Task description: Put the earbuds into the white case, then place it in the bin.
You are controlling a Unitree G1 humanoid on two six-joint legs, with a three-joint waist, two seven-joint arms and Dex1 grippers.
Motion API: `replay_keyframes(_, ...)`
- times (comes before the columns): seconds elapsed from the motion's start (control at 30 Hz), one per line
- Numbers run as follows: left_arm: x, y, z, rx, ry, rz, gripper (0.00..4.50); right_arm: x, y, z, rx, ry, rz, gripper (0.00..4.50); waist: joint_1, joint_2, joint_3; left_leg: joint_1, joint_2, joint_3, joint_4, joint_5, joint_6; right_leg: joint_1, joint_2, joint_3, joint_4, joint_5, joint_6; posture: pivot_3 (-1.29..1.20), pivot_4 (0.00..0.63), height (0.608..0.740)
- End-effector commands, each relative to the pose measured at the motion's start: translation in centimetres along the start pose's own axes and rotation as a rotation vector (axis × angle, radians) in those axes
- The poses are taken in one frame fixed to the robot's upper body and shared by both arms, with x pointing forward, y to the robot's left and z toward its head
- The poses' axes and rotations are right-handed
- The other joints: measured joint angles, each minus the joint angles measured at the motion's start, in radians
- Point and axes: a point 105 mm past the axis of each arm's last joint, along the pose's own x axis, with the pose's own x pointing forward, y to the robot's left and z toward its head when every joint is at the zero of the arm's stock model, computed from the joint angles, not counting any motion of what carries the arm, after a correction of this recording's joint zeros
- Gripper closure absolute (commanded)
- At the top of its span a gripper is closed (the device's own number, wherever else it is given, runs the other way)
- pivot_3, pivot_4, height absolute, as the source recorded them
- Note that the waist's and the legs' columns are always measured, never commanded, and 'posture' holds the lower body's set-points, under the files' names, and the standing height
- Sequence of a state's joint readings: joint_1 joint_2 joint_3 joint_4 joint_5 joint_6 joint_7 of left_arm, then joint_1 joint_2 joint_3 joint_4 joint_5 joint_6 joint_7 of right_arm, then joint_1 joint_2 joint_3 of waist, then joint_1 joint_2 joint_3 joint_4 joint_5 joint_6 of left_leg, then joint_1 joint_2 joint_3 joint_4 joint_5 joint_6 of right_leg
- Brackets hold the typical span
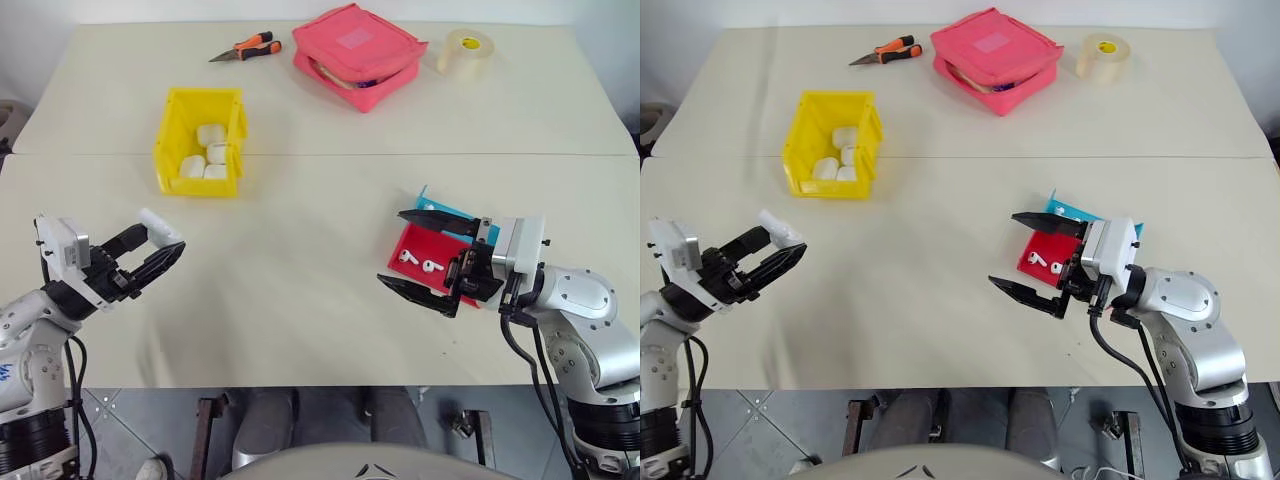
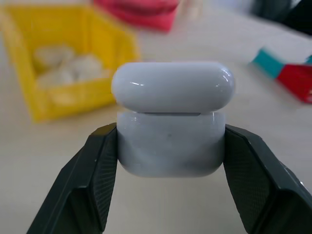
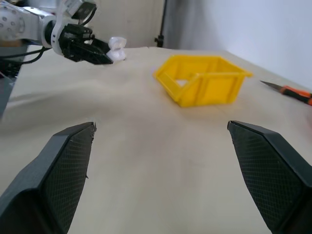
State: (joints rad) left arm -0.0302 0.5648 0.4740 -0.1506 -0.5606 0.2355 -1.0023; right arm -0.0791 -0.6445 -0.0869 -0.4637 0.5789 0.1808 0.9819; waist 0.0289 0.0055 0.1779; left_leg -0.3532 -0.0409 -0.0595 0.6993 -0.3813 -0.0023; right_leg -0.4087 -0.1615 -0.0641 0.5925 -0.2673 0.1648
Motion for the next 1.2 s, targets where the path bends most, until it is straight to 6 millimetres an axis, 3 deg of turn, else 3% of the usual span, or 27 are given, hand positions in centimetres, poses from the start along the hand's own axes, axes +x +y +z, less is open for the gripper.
replay_keyframes(0.03,2.8,-2.9,1.4,0.095,-0.117,-0.170,1.70,-1.5,-0.2,0.4,-0.059,0.055,-0.017,0.00,0.003,0.000,0.000,0.000,-0.001,0.000,0.000,0.000,0.001,0.000,-0.001,0.000,0.000,0.000,0.000,0.00,0.150,0.740)
replay_keyframes(0.17,6.6,-6.5,1.8,0.060,-0.260,-0.363,1.70,-4.1,-1.2,0.5,-0.080,0.123,-0.124,0.00,-0.002,0.000,0.000,0.000,-0.003,0.002,0.000,-0.002,0.004,0.000,-0.001,0.001,-0.001,0.001,0.001,0.00,0.150,0.740)
replay_keyframes(0.37,11.1,-11.4,2.0,-0.003,-0.433,-0.631,1.70,-9.1,-1.1,-0.1,-0.048,0.284,-0.289,0.00,-0.002,0.000,0.000,0.000,-0.001,0.009,0.000,-0.002,0.004,0.000,-0.001,0.000,-0.001,0.001,0.002,0.00,0.150,0.740)
replay_keyframes(0.63,13.6,-14.3,1.7,-0.061,-0.537,-0.801,1.70,-14.9,0.9,-1.6,0.057,0.543,-0.402,0.00,-0.004,0.001,-0.001,0.002,0.000,0.015,0.000,-0.002,0.006,0.001,-0.001,0.002,-0.002,0.003,0.004,0.00,0.150,0.740)
replay_keyframes(0.77,14.2,-14.7,1.7,-0.069,-0.553,-0.821,1.70,-14.1,0.6,-1.7,0.095,0.586,-0.390,0.00,-0.005,0.001,-0.001,0.002,0.000,0.015,0.001,-0.002,0.006,0.001,-0.001,0.003,-0.003,0.003,0.005,0.00,0.150,0.740)
replay_keyframes(1.0,14.0,-14.9,0.9,-0.058,-0.519,-0.841,1.70,-9.6,-1.1,-1.9,0.181,0.694,-0.230,0.00,-0.003,0.001,-0.001,0.002,0.001,0.014,0.001,-0.001,0.006,0.001,0.000,0.002,-0.003,0.003,0.004,0.00,0.150,0.740)
replay_keyframes(1.2,14.0,-14.8,0.8,-0.034,-0.518,-0.833,1.70,-7.4,-3.3,-3.3,0.175,0.878,-0.157,0.00,0.000,0.001,-0.001,-0.001,0.000,0.011,0.001,-0.002,0.006,0.000,0.000,0.000,-0.007,0.004,0.004,0.00,0.150,0.740)
